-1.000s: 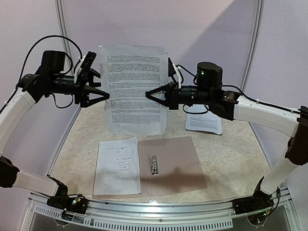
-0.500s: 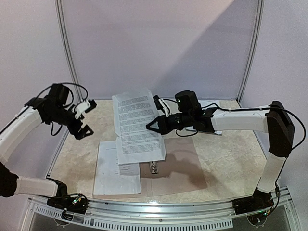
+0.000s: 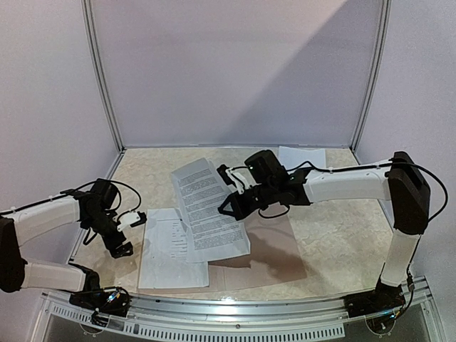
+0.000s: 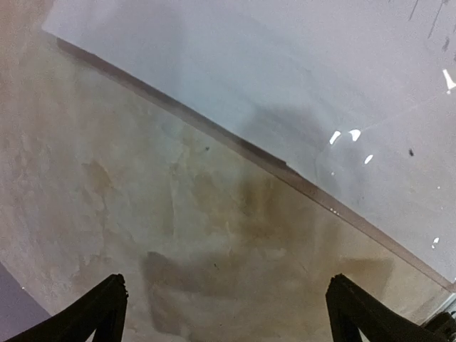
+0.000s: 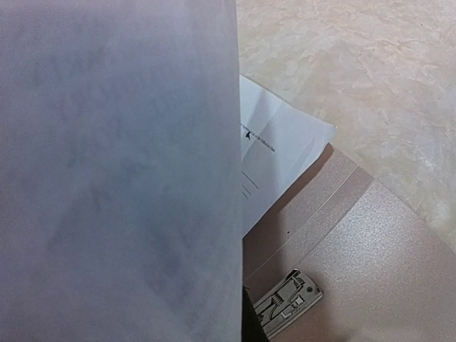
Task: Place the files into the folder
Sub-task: Insert the folder to form pockets on the folder.
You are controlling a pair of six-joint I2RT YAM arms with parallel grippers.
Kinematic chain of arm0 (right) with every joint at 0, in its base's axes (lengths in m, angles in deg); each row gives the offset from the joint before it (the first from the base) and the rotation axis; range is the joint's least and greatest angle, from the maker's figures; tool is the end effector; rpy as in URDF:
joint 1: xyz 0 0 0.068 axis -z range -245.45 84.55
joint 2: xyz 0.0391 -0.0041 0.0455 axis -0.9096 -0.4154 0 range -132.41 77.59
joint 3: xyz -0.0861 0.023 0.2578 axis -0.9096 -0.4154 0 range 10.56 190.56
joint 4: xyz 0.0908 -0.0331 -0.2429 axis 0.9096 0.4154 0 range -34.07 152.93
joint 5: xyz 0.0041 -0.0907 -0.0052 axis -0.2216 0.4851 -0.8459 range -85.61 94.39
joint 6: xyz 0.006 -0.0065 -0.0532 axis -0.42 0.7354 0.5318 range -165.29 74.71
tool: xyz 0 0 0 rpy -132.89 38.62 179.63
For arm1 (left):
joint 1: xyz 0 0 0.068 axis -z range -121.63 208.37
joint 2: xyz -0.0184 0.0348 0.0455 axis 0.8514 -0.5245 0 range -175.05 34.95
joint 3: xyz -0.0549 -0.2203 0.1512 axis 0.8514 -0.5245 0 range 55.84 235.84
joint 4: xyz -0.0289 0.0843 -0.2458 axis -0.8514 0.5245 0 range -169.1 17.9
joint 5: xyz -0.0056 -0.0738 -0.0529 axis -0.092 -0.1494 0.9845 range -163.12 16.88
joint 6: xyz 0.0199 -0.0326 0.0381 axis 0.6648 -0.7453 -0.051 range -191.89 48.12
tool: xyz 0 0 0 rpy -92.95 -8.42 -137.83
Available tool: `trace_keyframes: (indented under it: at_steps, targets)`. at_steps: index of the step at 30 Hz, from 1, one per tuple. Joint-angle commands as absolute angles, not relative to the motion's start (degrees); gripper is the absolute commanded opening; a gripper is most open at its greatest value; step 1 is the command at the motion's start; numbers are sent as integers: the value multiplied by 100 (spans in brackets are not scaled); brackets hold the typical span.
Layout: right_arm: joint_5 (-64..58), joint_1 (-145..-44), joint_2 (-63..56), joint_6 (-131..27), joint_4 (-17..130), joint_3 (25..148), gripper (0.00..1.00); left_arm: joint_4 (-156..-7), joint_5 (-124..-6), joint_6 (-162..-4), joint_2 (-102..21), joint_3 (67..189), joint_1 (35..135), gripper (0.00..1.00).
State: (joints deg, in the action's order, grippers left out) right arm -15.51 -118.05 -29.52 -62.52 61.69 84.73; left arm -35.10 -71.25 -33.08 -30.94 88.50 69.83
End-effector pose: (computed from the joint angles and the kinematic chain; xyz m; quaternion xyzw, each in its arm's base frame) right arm 0.2453 0.3408 0.2157 -0.3409 0.8233 0.3717 0.2604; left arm 0.1705 -0.0357 0.1635 0.4237 0.8988 0.0105 0.1119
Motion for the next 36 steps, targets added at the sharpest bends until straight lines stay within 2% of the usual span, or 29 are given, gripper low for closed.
trace_keyframes:
  at_steps: [1,16,22,36]
  targets:
    - [-1262,-12006,-3154,-6026,6462,8509,0,-3790,-6841,-3160,-2895,8868,7039,100]
    - [-1970,-12177,-3711,-6684,5763,8765,0,-3756,-6645,-3073,-2866,8822,7142,100]
    - [-2375,-12181,-4154,-7627,5305,8811,0,-3725,-6532,-2877,-3005,8803,7144,100]
    - [-2455,-12183,-5116,-9559,4754,9344,0,-4041,-6683,-2417,-3191,8421,7146,86]
